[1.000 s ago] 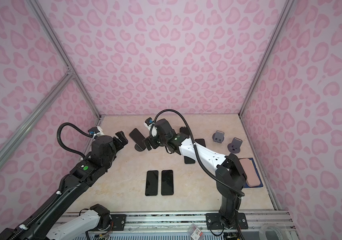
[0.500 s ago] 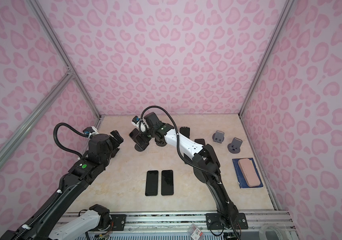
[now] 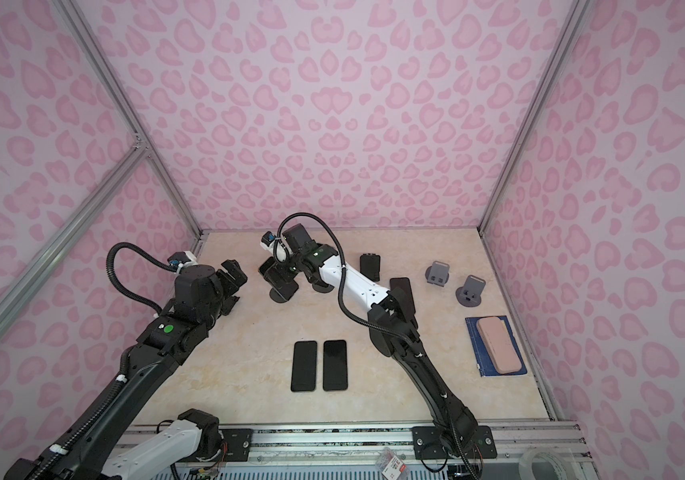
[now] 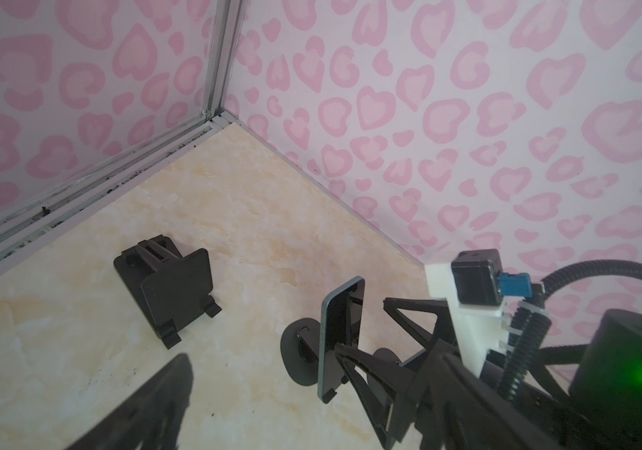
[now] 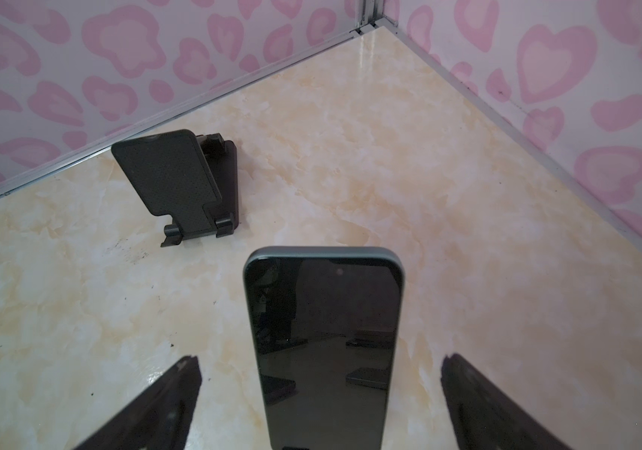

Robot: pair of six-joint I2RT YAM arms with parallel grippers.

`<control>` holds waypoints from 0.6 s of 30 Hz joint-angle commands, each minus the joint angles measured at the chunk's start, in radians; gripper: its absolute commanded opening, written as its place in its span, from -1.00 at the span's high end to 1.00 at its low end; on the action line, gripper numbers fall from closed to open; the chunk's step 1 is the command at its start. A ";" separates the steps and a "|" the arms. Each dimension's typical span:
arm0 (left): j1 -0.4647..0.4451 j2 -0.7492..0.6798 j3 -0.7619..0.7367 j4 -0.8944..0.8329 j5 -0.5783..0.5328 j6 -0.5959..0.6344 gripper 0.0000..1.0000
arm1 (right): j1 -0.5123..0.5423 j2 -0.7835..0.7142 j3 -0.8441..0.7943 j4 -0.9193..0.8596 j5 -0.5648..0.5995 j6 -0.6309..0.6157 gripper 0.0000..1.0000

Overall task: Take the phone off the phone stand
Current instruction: 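Lower the right gripper onto the silver-edged phone and close on its top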

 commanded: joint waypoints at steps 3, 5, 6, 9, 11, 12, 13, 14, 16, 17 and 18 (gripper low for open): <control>0.009 0.009 0.002 0.044 0.048 0.016 -0.98 | 0.000 0.026 0.011 -0.019 -0.025 -0.009 -0.97; 0.013 0.011 0.003 0.043 0.059 0.017 -0.97 | 0.000 0.037 0.014 -0.013 -0.031 -0.005 -0.97; 0.014 0.013 0.002 0.046 0.061 0.018 -0.97 | 0.000 0.045 0.020 -0.014 -0.038 -0.003 -0.97; 0.015 0.016 0.002 0.048 0.065 0.016 -0.98 | 0.000 0.063 0.039 -0.017 -0.044 0.001 -0.97; 0.016 0.017 0.001 0.047 0.071 0.018 -0.98 | 0.001 0.076 0.054 -0.021 -0.046 0.000 -0.97; 0.017 0.018 0.002 0.048 0.071 0.018 -0.98 | 0.001 0.082 0.063 -0.027 -0.049 0.002 -0.98; 0.016 0.019 0.002 0.048 0.071 0.019 -0.98 | 0.002 0.085 0.071 -0.031 -0.052 0.001 -0.97; 0.017 0.020 0.002 0.048 0.071 0.019 -0.98 | 0.002 0.089 0.076 -0.033 -0.055 0.000 -0.97; 0.018 0.019 0.002 0.050 0.076 0.020 -0.98 | 0.002 0.097 0.080 -0.030 -0.053 -0.001 -0.97; 0.017 0.019 0.002 0.050 0.078 0.019 -0.98 | 0.002 0.103 0.087 -0.031 -0.048 0.001 -0.97; 0.018 0.020 0.002 0.050 0.078 0.019 -0.98 | 0.002 0.108 0.095 -0.031 -0.043 0.004 -0.97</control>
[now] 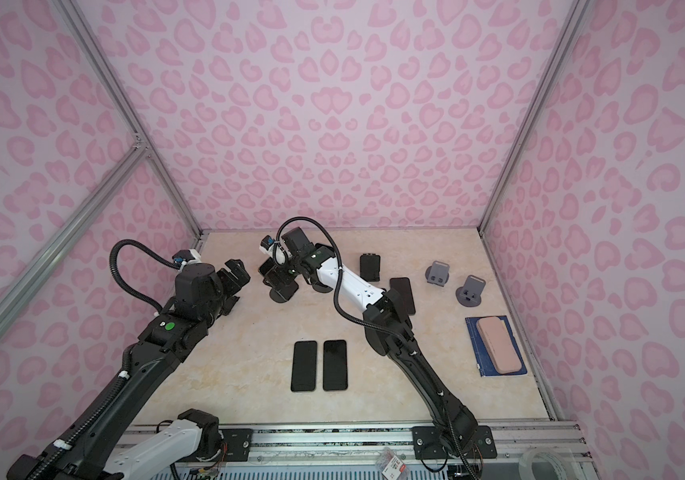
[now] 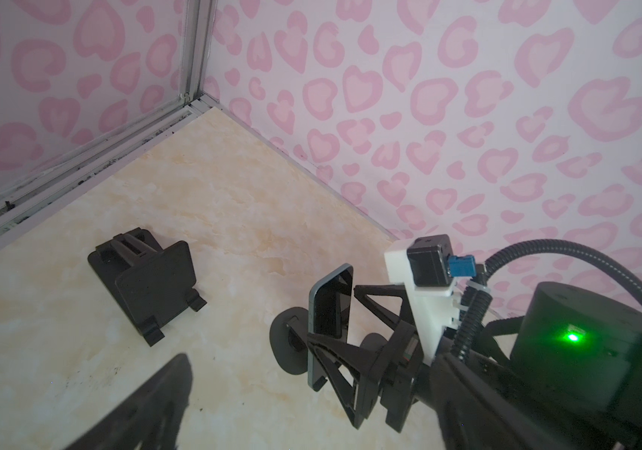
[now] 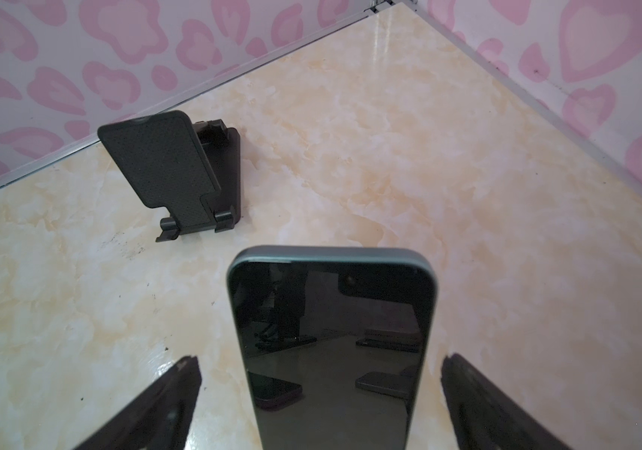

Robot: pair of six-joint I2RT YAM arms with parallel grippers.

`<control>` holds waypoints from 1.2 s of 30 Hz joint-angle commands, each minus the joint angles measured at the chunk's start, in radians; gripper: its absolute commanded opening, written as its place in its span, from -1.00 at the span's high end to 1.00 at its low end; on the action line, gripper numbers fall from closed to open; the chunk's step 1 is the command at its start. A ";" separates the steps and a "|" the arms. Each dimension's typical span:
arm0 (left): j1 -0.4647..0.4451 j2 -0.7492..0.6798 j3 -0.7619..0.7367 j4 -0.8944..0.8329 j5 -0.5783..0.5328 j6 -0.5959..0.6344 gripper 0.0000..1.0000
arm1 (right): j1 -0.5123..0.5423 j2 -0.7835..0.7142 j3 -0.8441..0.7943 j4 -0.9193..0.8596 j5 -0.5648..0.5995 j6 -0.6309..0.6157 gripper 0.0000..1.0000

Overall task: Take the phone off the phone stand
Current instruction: 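Lower the right gripper onto the silver-edged phone and close on its top, then lift the silver-edged phone up off its round black stand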

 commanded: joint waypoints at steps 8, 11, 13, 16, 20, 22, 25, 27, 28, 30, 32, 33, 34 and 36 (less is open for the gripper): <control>0.005 0.003 0.002 0.034 0.014 0.004 -0.99 | 0.002 0.071 0.075 -0.012 0.025 0.026 -0.97; 0.007 0.004 0.002 0.034 0.019 0.004 -0.99 | 0.003 0.082 0.084 -0.010 0.040 0.028 -0.93; 0.007 0.003 0.001 0.034 0.019 0.003 -0.99 | 0.005 0.087 0.083 -0.005 0.046 0.028 -0.90; 0.008 0.003 0.002 0.034 0.024 0.003 -0.99 | 0.014 0.091 0.085 0.001 0.069 0.022 -0.86; 0.009 0.004 0.003 0.034 0.025 0.004 -1.00 | 0.023 0.097 0.084 0.019 0.098 0.021 -0.79; 0.010 0.002 0.002 0.034 0.026 0.003 -0.99 | 0.026 0.102 0.088 0.022 0.106 0.018 -0.76; 0.010 0.002 0.003 0.035 0.029 0.001 -0.99 | 0.026 0.104 0.092 0.023 0.098 0.026 -0.67; 0.011 0.002 0.005 0.036 0.037 0.000 -0.99 | 0.025 0.102 0.092 0.021 0.105 0.028 -0.60; 0.013 0.001 0.004 0.036 0.038 -0.001 -0.99 | 0.025 0.103 0.093 0.020 0.113 0.028 -0.56; 0.013 0.000 0.003 0.036 0.039 -0.002 -0.99 | 0.025 0.100 0.092 0.017 0.124 0.027 -0.51; 0.015 0.000 0.004 0.036 0.045 -0.002 -0.99 | 0.025 0.093 0.092 0.015 0.127 0.025 -0.47; 0.016 0.000 0.004 0.035 0.047 -0.003 -1.00 | 0.025 0.092 0.091 0.015 0.132 0.026 -0.45; 0.016 -0.001 0.004 0.036 0.047 -0.003 -1.00 | 0.025 0.091 0.091 0.018 0.132 0.028 -0.44; 0.016 -0.001 0.004 0.037 0.047 -0.003 -1.00 | 0.025 0.087 0.091 0.016 0.133 0.027 -0.43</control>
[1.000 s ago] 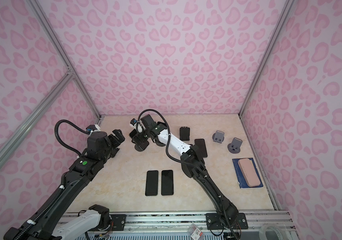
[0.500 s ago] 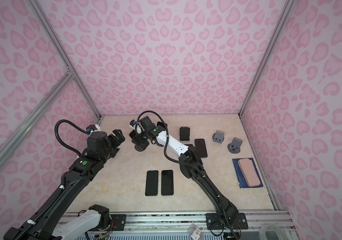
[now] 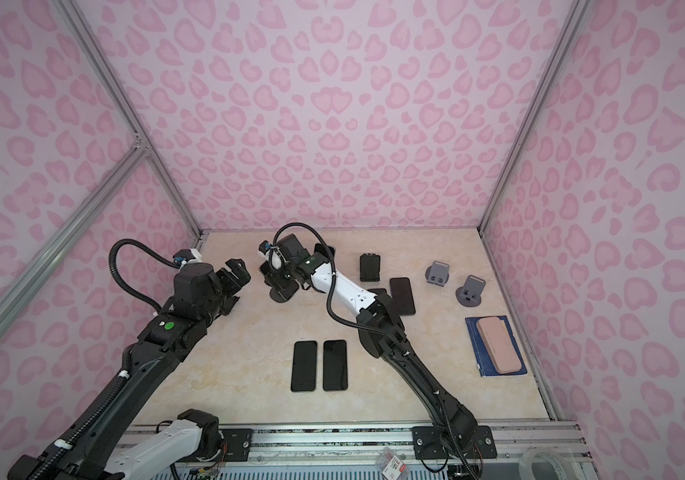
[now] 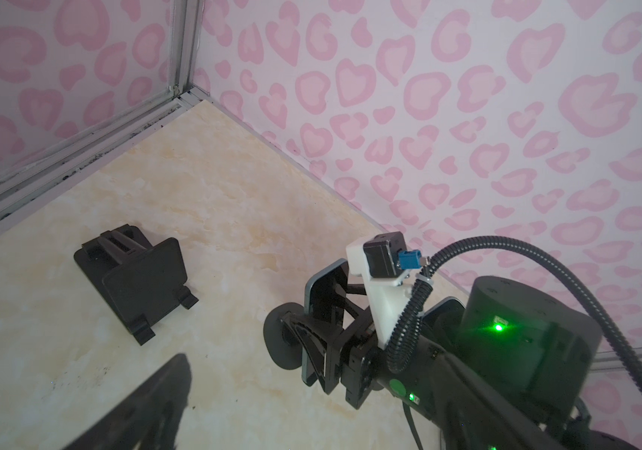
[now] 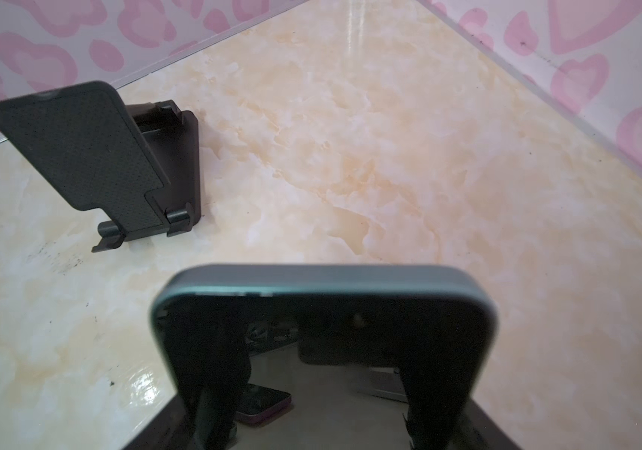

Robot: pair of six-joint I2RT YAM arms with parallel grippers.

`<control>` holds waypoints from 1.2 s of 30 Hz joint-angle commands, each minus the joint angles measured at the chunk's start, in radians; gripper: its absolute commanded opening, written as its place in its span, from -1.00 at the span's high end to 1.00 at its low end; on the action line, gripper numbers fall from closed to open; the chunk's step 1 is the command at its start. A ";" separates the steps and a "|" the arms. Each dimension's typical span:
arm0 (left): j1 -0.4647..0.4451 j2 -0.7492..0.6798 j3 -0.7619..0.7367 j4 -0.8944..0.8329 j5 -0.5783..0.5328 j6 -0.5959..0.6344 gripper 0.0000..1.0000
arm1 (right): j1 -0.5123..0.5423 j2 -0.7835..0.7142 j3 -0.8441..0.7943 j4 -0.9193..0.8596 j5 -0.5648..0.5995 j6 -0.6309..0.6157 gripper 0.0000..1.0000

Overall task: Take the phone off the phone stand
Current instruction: 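Lift the silver-edged phone up off its round black stand, then carry the silver-edged phone nearer the robot toward the flat phones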

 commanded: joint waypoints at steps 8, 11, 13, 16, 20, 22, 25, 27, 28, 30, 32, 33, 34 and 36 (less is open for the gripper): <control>0.003 -0.005 0.004 0.035 0.015 -0.004 -1.00 | 0.005 -0.033 -0.011 0.014 0.016 0.000 -0.36; 0.005 -0.007 0.001 0.038 0.016 -0.004 -0.99 | 0.006 -0.058 -0.033 0.025 0.012 0.005 -0.36; 0.005 -0.006 0.004 0.038 0.019 -0.004 -1.00 | 0.007 -0.078 -0.057 0.040 0.009 0.008 -0.35; 0.004 -0.006 0.001 0.038 0.022 -0.003 -1.00 | 0.010 -0.114 -0.097 0.062 0.012 0.009 -0.35; 0.006 -0.004 0.004 0.040 0.032 -0.004 -1.00 | 0.011 -0.177 -0.164 0.090 0.018 0.025 -0.33; 0.006 -0.002 0.005 0.040 0.036 -0.004 -1.00 | 0.012 -0.216 -0.211 0.115 0.021 0.039 -0.33; 0.006 -0.004 0.006 0.039 0.040 -0.004 -1.00 | 0.019 -0.280 -0.291 0.151 0.030 0.057 -0.33; 0.006 -0.007 0.006 0.039 0.042 -0.004 -1.00 | 0.024 -0.325 -0.345 0.168 0.048 0.066 -0.32; 0.007 -0.008 0.006 0.042 0.042 -0.005 -1.00 | 0.027 -0.346 -0.368 0.173 0.054 0.073 -0.33; 0.006 -0.010 0.004 0.042 0.045 -0.008 -1.00 | 0.032 -0.387 -0.412 0.176 0.069 0.100 -0.33; 0.006 -0.008 0.003 0.042 0.047 -0.012 -1.00 | 0.034 -0.440 -0.464 0.193 0.056 0.123 -0.32; 0.007 -0.008 0.002 0.041 0.049 -0.012 -1.00 | 0.033 -0.465 -0.491 0.202 0.057 0.137 -0.32; 0.006 -0.008 0.002 0.042 0.052 -0.013 -1.00 | 0.035 -0.492 -0.522 0.213 0.061 0.150 -0.32; 0.007 -0.009 0.002 0.042 0.056 -0.013 -1.00 | 0.036 -0.538 -0.586 0.236 0.075 0.175 -0.32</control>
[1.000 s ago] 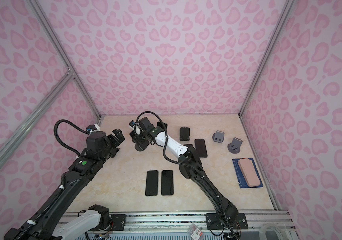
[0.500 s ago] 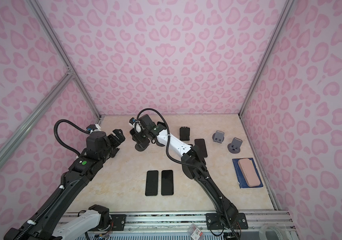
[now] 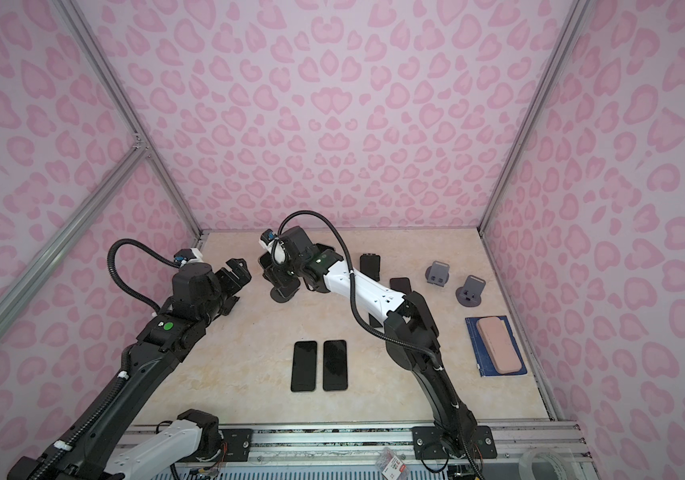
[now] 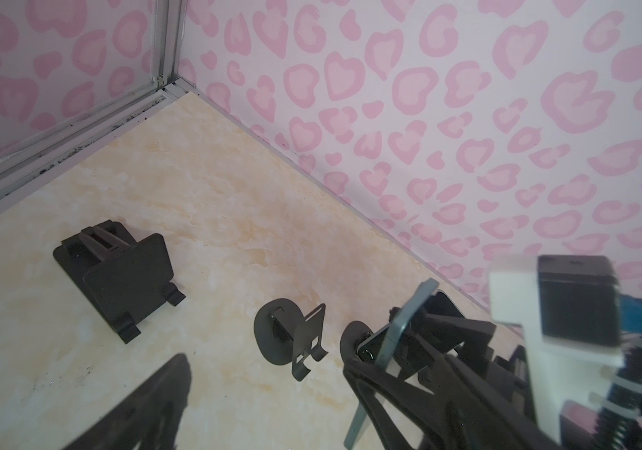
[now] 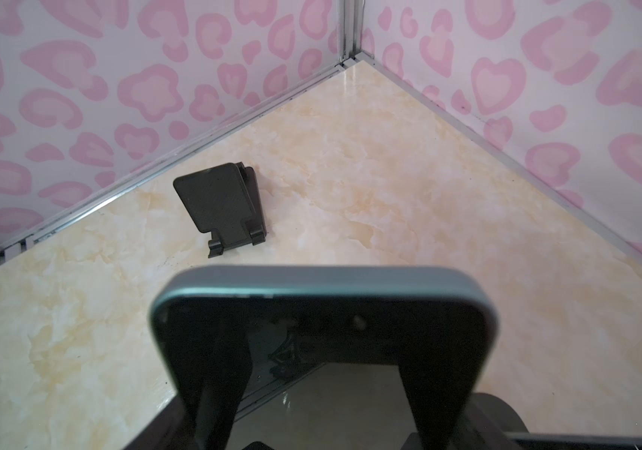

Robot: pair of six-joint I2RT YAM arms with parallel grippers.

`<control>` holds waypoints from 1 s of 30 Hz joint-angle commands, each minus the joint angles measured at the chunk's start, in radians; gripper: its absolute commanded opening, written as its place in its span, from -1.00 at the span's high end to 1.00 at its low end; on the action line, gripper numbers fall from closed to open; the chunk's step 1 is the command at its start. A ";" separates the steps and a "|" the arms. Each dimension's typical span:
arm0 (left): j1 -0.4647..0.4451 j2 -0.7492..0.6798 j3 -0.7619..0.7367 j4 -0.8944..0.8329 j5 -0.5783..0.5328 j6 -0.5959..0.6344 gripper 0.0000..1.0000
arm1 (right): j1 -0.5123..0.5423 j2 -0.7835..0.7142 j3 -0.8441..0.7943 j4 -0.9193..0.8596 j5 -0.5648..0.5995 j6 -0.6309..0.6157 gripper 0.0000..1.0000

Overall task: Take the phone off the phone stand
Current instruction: 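Carry the silver-edged phone nearer the robot toward the flat phones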

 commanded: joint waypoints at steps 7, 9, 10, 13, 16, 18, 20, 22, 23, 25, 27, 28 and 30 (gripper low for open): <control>0.001 -0.006 0.004 0.050 0.097 0.006 -1.00 | -0.007 -0.291 -0.365 0.139 0.163 0.112 -0.32; 0.000 0.005 0.000 0.065 0.145 0.009 -0.99 | -0.015 -0.373 -0.467 0.148 0.202 0.145 -0.32; -0.001 0.017 0.001 0.075 0.179 0.010 -0.97 | -0.021 -0.417 -0.520 0.152 0.226 0.163 -0.32; -0.013 0.062 0.024 0.089 0.278 0.026 -0.97 | -0.049 -0.536 -0.694 0.152 0.291 0.230 -0.32; -0.062 0.106 0.059 0.091 0.359 0.067 -0.96 | -0.086 -0.633 -0.833 0.126 0.364 0.298 -0.32; -0.098 0.131 0.083 0.087 0.409 0.096 -0.94 | -0.107 -0.688 -0.911 0.099 0.407 0.340 -0.32; -0.132 0.149 0.097 0.083 0.441 0.114 -0.94 | -0.123 -0.735 -0.971 0.067 0.434 0.383 -0.32; -0.159 0.169 0.109 0.082 0.479 0.121 -0.93 | -0.126 -0.775 -1.023 0.025 0.465 0.429 -0.32; -0.170 0.177 0.111 0.081 0.495 0.121 -0.92 | -0.126 -0.788 -1.038 0.002 0.470 0.451 -0.32; -0.194 0.193 0.116 0.083 0.520 0.119 -0.91 | -0.126 -0.811 -1.066 -0.045 0.461 0.501 -0.31; -0.218 0.205 0.117 0.085 0.540 0.120 -0.90 | -0.126 -0.820 -1.083 -0.086 0.428 0.537 -0.31; -0.230 0.209 0.118 0.087 0.545 0.122 -0.90 | -0.126 -0.819 -1.088 -0.108 0.404 0.560 -0.31; -0.250 0.217 0.120 0.088 0.555 0.126 -0.90 | -0.120 -0.820 -1.108 -0.137 0.371 0.602 -0.31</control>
